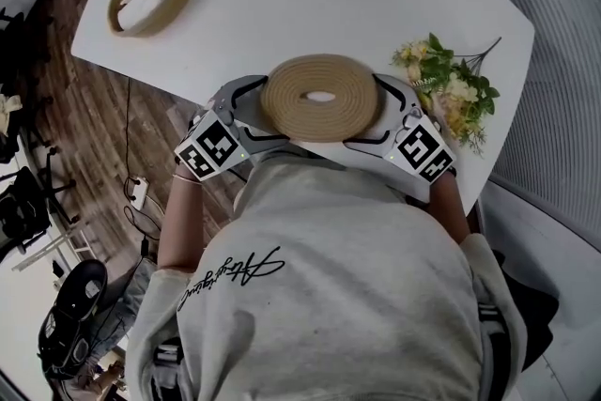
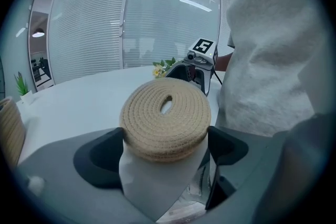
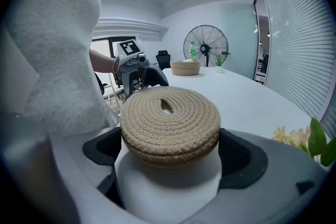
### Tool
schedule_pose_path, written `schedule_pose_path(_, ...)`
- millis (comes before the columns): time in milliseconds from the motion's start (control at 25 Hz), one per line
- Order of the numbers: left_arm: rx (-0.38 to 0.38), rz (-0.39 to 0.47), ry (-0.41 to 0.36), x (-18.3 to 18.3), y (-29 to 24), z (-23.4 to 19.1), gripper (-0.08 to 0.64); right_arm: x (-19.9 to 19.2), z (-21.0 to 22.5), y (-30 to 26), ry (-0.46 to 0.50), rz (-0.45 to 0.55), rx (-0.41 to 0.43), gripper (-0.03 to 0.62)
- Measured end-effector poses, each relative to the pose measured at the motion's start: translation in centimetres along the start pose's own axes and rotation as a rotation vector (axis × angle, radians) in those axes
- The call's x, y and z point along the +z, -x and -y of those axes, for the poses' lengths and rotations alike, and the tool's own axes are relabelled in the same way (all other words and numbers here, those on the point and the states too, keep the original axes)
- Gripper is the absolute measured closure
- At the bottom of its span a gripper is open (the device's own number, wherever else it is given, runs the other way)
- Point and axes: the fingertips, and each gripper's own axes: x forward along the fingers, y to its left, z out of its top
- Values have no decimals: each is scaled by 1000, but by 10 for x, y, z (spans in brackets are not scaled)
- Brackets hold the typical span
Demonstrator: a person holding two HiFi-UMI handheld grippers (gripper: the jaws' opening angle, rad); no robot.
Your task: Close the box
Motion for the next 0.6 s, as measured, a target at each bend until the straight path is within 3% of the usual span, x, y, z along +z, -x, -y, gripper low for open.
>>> schedule_pose_path(600,119,28,46,12,22,12,60,28,-3,11,102,84,71,12)
